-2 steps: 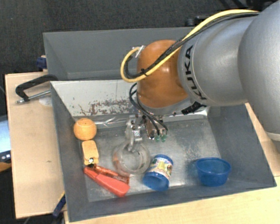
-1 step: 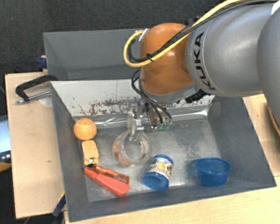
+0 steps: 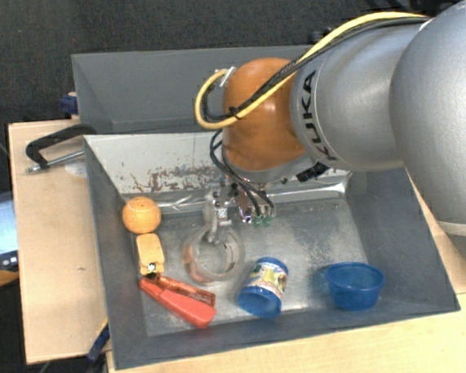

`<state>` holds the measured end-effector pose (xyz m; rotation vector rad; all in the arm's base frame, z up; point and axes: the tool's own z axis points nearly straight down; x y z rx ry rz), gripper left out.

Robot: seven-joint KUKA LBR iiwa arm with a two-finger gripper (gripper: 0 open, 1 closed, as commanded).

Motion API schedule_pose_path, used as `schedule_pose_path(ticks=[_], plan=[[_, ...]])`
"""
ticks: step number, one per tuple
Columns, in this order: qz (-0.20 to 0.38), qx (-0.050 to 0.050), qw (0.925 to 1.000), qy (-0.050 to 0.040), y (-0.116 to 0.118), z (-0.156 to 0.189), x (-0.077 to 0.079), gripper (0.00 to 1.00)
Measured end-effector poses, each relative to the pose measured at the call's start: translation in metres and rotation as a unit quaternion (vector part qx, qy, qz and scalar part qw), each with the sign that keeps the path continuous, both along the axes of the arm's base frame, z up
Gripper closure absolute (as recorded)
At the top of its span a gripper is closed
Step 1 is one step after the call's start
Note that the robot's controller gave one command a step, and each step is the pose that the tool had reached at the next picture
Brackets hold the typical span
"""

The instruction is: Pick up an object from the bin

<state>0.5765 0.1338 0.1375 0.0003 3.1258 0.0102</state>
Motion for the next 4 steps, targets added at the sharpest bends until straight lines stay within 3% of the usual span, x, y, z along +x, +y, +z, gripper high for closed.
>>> schedule_pose_path(ticks=[1, 2, 3, 4], plan=[[0.008, -0.002, 0.9999, 0.0082, 0.003, -0.016, -0.006, 1.00], [0.031, 0.000, 0.9995, 0.0005, 0.004, 0.049, 0.003, 1.00], [0.035, 0.000, 0.9994, -0.0027, 0.006, 0.092, 0.008, 1.00], [0.026, 0.001, 0.9996, -0.0040, 0.020, 0.052, 0.016, 1.00]])
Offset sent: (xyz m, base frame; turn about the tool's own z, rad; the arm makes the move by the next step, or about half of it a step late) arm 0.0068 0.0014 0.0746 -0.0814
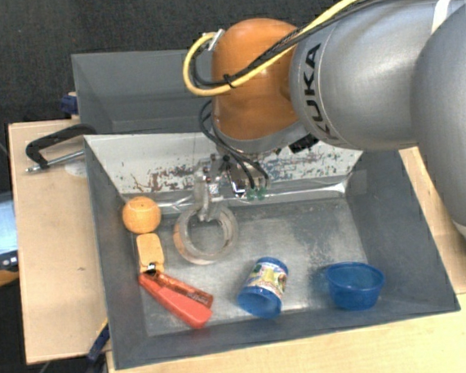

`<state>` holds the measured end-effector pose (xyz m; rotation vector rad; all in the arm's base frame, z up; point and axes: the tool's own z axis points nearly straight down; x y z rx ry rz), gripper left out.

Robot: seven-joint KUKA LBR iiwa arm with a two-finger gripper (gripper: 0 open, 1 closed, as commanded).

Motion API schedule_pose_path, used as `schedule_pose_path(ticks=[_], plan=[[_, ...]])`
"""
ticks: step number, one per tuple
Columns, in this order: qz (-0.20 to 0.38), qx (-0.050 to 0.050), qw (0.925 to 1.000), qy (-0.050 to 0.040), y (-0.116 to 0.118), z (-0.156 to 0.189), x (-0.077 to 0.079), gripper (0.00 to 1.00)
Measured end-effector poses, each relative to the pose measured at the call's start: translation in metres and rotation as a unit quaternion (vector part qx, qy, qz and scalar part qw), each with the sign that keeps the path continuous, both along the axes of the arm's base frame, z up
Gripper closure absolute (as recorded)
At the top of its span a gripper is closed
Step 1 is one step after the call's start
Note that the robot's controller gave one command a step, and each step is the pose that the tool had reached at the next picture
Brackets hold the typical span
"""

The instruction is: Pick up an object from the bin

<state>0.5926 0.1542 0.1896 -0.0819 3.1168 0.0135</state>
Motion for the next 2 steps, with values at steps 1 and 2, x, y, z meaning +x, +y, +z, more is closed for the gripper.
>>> schedule_pose_path(ticks=[1, 2], plan=[[-0.014, -0.001, 0.9999, 0.0069, 0.011, -0.038, -0.009, 1.00], [0.034, 0.000, 0.9994, -0.0019, 0.027, -0.049, 0.002, 1.00]])
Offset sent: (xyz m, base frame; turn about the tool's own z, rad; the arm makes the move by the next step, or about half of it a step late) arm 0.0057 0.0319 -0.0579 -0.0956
